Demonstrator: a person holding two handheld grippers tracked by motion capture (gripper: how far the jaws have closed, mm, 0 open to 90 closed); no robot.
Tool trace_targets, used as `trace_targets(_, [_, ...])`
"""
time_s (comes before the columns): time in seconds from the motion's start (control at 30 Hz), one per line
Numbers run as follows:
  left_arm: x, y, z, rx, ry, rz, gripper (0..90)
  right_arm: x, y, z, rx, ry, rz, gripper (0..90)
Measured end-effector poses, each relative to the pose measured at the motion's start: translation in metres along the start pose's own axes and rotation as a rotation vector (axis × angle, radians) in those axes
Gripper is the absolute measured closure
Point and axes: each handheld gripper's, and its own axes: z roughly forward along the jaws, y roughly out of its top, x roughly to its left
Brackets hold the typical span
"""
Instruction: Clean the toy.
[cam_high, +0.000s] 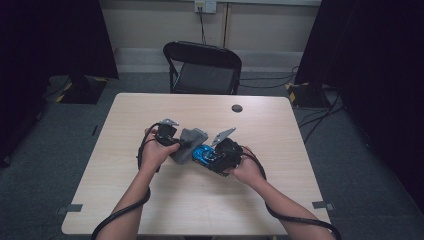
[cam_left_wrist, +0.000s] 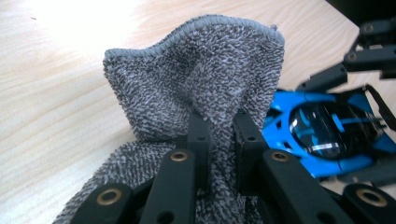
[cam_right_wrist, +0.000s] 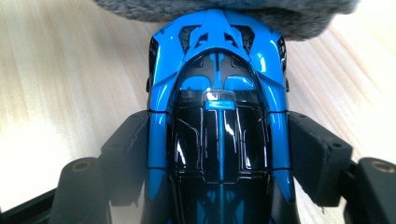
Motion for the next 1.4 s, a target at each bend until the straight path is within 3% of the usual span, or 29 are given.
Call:
trace_targets(0.33, [-0.004,-0.011,-0.008,0.025,-0.021,0.012,80.1,-0.011,-0.001,-0.002,-0.014,-0.024,0.048,28.7])
trace_targets(0.63, [-0.007,-0.023,-0.013,0.033,-0.080,0.005,80.1,-0.024,-0.006,-0.001,-0.010,-0.045,0.086,28.6])
trace_targets(0.77, [-0.001,-0.025,-0.020,0.013,-0.051,-0.005,80.2,-0.026,-0.009,-0.002,-0.015,-0.048,0.096,28.6])
trace_targets(0.9, [0.009,-0.020,-0.029,-0.021,0.053,-0.025,80.2,-0.022,-0.009,-0.003,-0.017,-0.037,0.078,28.6])
trace_targets(1.0, [0.011,-0.013,-0.029,-0.057,0.100,-0.038,80.2,-0.014,-0.006,-0.003,-0.020,-0.012,0.066,28.6])
trace_targets(1.07, [0.010,-0.008,-0.025,-0.071,0.096,-0.044,80.1,-0.009,-0.004,-0.002,-0.024,0.000,0.050,28.7])
trace_targets(1.17, [0.006,-0.003,-0.017,-0.059,0.100,-0.012,80.1,-0.001,0.000,0.000,-0.028,0.023,0.029,28.7])
trace_targets(1.3, [-0.001,0.001,-0.006,-0.035,0.053,0.008,80.1,0.008,0.005,-0.001,-0.032,0.027,-0.006,28.7])
trace_targets(1.4, [-0.003,0.000,-0.004,-0.021,0.036,0.018,80.1,0.006,0.005,-0.002,-0.030,0.027,-0.004,28.7])
